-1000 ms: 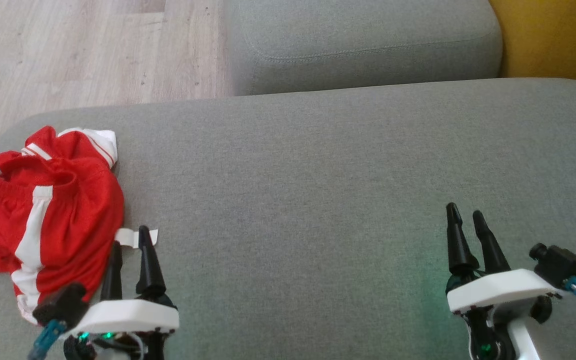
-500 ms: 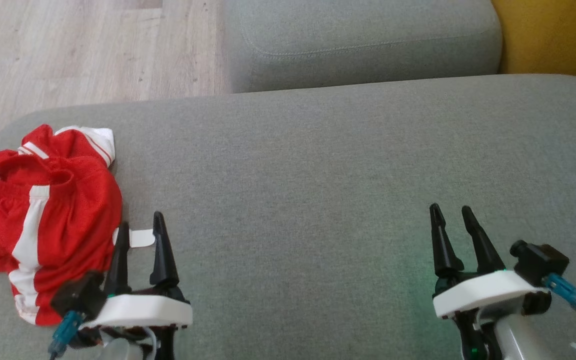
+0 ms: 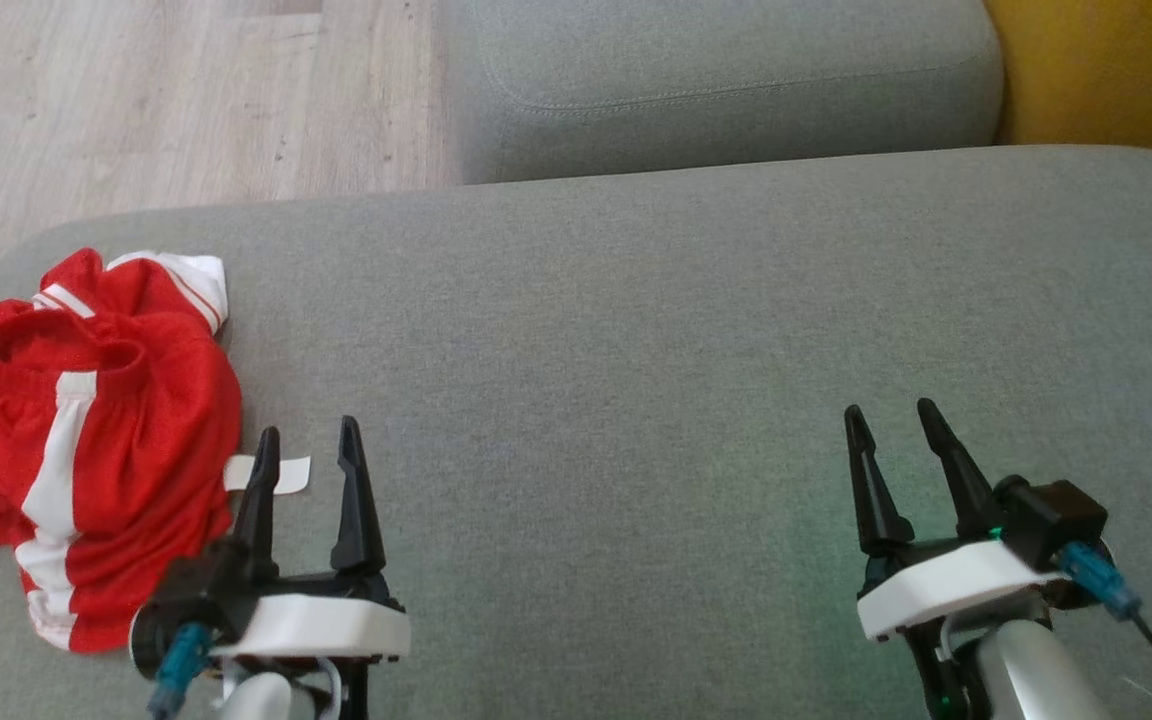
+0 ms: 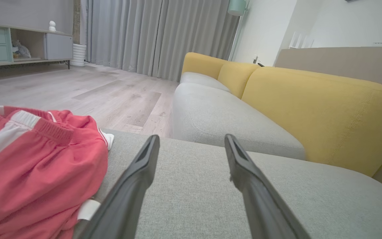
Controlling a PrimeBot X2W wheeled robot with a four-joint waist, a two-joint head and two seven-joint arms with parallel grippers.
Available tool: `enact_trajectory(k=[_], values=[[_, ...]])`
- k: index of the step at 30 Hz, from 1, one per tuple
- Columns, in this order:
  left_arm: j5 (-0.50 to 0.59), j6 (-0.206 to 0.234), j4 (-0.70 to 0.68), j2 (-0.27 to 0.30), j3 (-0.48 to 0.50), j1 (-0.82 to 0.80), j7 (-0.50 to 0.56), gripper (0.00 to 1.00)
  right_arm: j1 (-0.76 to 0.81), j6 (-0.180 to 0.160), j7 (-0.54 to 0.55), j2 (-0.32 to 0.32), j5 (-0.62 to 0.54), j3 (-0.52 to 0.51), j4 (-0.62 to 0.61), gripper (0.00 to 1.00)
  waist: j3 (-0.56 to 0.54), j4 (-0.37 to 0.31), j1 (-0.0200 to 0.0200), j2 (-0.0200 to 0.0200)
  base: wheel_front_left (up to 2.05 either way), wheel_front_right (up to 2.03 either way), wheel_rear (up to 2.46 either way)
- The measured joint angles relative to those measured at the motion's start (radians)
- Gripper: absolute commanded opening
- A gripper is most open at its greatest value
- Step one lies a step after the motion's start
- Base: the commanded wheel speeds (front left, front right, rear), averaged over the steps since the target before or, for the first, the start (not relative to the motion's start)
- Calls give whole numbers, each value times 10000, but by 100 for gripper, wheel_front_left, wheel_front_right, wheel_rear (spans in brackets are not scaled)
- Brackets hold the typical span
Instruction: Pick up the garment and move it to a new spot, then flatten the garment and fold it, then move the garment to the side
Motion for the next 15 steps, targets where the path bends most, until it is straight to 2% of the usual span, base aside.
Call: enact_trajectory(k=[15], values=[[1967,391,447,4,-380,2,-435,100,0,0,-456,-8,-2205,-251,282,100,-357,-50,-1,0,0,0,0]])
